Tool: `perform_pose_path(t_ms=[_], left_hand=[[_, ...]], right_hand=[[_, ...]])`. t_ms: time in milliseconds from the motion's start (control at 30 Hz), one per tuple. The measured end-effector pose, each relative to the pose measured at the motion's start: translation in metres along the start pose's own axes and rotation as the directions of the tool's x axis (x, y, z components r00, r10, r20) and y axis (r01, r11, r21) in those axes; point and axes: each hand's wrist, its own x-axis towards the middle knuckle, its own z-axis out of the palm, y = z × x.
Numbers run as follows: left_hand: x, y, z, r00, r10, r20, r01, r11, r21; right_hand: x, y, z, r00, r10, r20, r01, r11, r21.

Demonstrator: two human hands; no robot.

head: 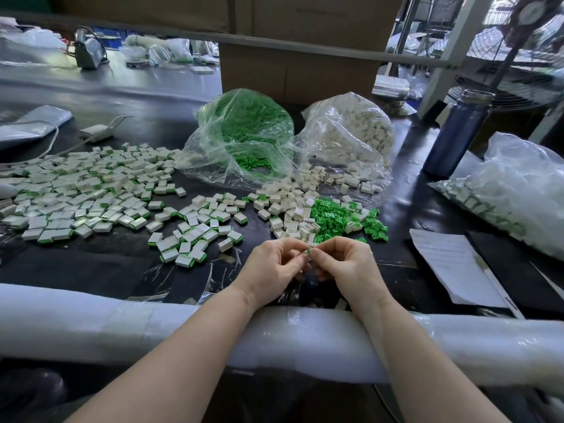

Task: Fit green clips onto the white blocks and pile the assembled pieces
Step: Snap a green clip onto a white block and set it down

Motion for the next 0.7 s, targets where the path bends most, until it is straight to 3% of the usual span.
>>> perform_pose_path(t_ms=[200,333,567,700], left_hand=[[-0.001,0.001,0.000,1.000,-0.005,-0.027,0.007,0.996,0.085],[-0.001,0.005,-0.002,1.000,-0.026,-0.008,0.026,1.000,-0.017],[-0.004,0.012,-0.002,0.999,0.039,-0.003,-0.039,0.999,-0.021],[-0.006,0.014,-0.001,0.996,0.079,0.035,-0.080,0.997,0.023]], right_hand=[[-0.001,0.000,0.001,0.995,-0.077,0.062,0.079,0.996,-0.037],[0.000,0.002,-0.001,0.995,-0.091,0.043,0.092,0.996,-0.008],[0.000,0.001,0.005,0.976,0.002,0.217,-0.020,0.997,0.080],[0.001,0.003,0.003,0.973,0.028,0.229,-0.050,0.995,0.091]])
